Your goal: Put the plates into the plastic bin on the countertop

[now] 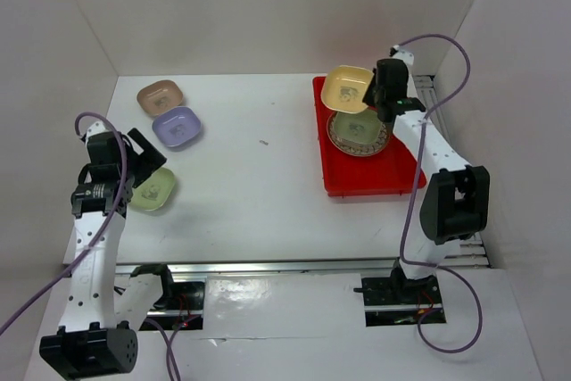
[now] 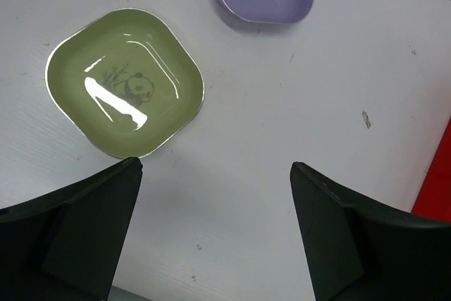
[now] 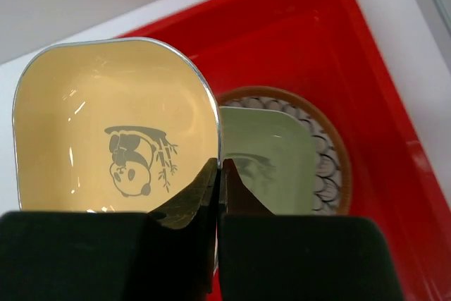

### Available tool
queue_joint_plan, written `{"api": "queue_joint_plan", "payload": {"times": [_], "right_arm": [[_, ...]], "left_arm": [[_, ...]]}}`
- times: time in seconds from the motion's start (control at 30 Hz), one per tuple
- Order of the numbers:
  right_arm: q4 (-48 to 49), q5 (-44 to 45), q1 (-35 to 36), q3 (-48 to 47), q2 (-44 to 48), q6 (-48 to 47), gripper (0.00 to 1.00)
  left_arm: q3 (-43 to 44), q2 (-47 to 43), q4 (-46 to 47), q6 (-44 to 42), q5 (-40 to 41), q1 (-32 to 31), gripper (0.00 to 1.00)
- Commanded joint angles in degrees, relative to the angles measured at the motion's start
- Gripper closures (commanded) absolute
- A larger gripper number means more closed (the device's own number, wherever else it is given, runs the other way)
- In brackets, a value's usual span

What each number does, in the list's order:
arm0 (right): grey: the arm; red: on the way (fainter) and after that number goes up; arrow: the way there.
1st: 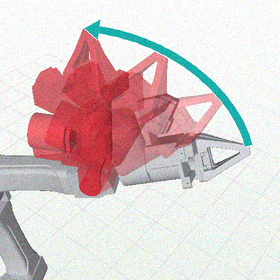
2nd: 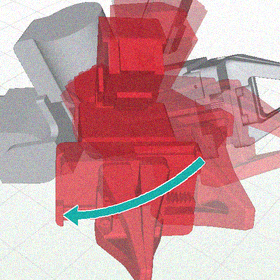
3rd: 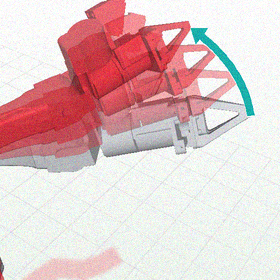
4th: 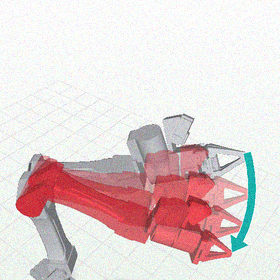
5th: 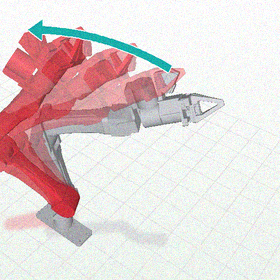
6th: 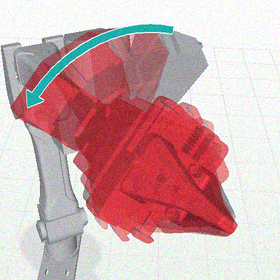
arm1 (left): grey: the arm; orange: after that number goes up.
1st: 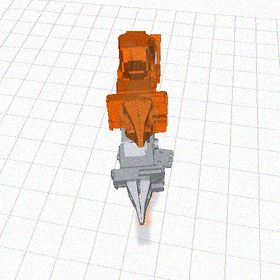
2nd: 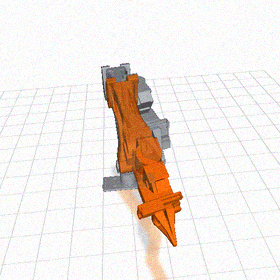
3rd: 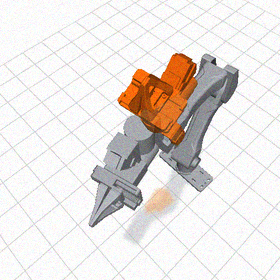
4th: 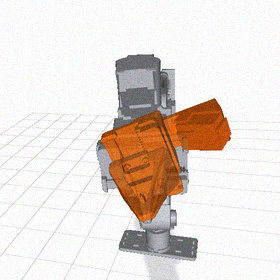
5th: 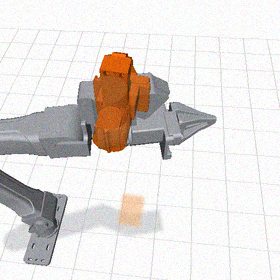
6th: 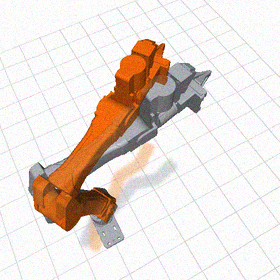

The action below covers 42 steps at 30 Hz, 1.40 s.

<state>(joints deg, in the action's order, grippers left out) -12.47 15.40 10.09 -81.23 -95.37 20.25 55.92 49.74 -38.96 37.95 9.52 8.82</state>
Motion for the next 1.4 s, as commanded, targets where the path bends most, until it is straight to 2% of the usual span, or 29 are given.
{"api": "queue_joint_plan", "payload": {"times": [0.0, 0.2, 0.27, 0.3, 0.37, 0.4, 0.47, 0.5, 0.57, 0.63, 0.73, 0.8, 0.97, 1.1, 1.17, 1.37], "right_arm": [[1.29, -3.53, -3.13, 4.49, -0.78, 1.28, 1.00], [4.99, -5.55, -7.09, 8.55, -2.27, 3.04, 1.00], [6.40, -6.16, -7.62, 9.07, -2.97, 3.65, 0.97], [7.10, -6.17, -7.63, 9.68, -2.98, 3.66, 0.92], [8.60, -7.22, -7.63, 9.69, -2.98, 3.66, 0.76], [9.12, -7.22, -7.63, 9.69, -2.98, 3.13, 0.45], [9.13, -6.52, -7.63, 8.46, -2.98, 2.35, 0.19], [9.13, -5.91, -7.02, 8.46, -2.28, 1.82, 0.00], [7.82, -5.12, -5.97, 6.44, -1.58, 1.11, 0.00], [7.20, -2.49, -1.49, 5.65, 0.00, -1.26, 0.00], [5.53, 0.24, 7.10, 3.80, 1.06, -3.90, 0.00], [5.53, 0.25, 10.55, 3.80, 1.07, -4.52, 0.00], [8.25, -1.86, 18.20, 5.81, 3.35, -4.52, 0.00], [9.56, -2.57, 21.72, 5.82, 3.35, -5.13, 0.00], [10.09, -2.57, 22.87, 5.82, 4.05, -5.13, 0.00], [14.05, -3.79, 22.35, 10.03, 7.13, -5.75, 0.00]], "left_arm": [[-0.20, 0.18, 3.63, -2.01, -4.68, 0.32, 0.00], [-0.20, 1.42, 4.16, -2.53, -7.23, 0.32, 0.00], [-0.72, 2.03, 5.29, -3.06, -9.06, 0.32, 0.00], [-0.73, 2.55, 5.30, -3.67, -9.86, 0.32, 0.00], [-0.73, 3.26, 6.52, -4.20, -11.10, 0.32, 0.00], [-0.20, 4.31, 6.53, -4.73, -12.32, 0.32, 0.00], [0.85, 5.72, 6.53, -4.73, -12.33, 0.32, 0.00], [2.16, 6.68, 6.53, -3.95, -12.33, 0.32, 0.00], [3.66, 10.72, 7.31, -2.19, -12.33, 0.32, 0.01], [6.46, 14.67, 10.38, -0.62, -10.23, 0.32, 0.03], [13.21, 26.87, 11.01, -0.60, -7.07, 0.32, 0.06], [16.66, 35.99, 10.13, -0.60, -6.01, 0.32, 0.07], [24.48, 47.88, 9.52, 2.99, -1.71, 0.32, 0.09], [30.20, 57.29, 4.43, 6.07, 2.07, 0.32, 0.10], [31.87, 61.86, 4.42, 6.08, 2.69, 0.32, 0.12], [32.41, 67.77, 8.02, 4.85, 5.15, 0.32, 0.13]]}}
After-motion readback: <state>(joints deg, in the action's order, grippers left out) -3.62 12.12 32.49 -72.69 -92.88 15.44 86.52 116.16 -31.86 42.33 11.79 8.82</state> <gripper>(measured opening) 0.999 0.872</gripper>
